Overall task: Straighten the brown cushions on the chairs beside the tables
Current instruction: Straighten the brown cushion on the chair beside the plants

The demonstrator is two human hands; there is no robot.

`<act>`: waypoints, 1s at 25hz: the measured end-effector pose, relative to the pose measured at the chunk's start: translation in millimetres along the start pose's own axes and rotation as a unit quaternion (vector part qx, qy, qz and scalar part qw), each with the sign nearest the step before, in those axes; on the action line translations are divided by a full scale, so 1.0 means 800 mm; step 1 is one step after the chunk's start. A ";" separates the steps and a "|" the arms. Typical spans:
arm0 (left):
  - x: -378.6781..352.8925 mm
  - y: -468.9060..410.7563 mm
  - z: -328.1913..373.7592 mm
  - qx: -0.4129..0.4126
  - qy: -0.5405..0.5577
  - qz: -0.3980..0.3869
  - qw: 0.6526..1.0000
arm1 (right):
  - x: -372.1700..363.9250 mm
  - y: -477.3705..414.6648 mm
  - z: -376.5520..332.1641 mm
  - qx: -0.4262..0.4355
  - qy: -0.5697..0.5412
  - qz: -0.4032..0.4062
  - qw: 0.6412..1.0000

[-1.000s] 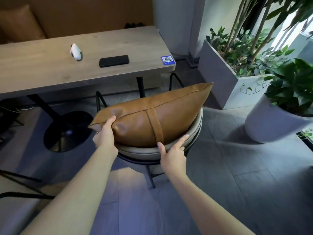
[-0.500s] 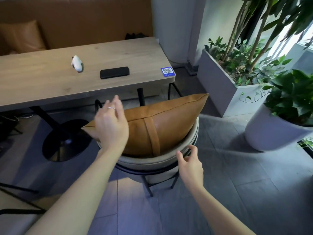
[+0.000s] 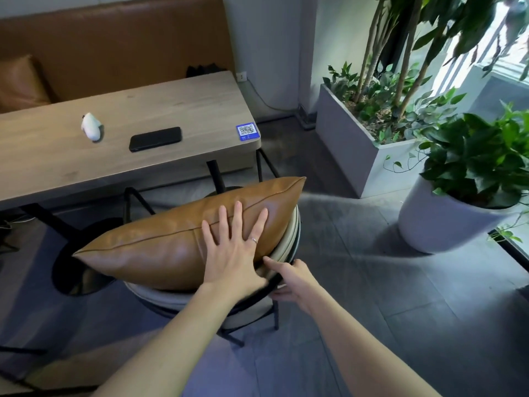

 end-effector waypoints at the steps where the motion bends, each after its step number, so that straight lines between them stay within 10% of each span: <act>1: -0.004 0.004 0.001 -0.001 -0.021 0.000 1.000 | 0.000 0.000 -0.002 0.002 -0.011 -0.002 1.000; 25: -0.031 0.018 -0.087 0.015 -0.108 -0.008 0.994 | -0.077 -0.025 0.017 0.014 0.026 -0.009 1.000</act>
Point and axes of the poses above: each hand's wrist, its own y-axis away from the middle knuckle, its own x-axis out of the back of the hand, z = x × y, the point moved 6 cm from there along -y, towards the middle knuckle, and after that the axes turned 4 degrees about -y, right-handed, at the moved point
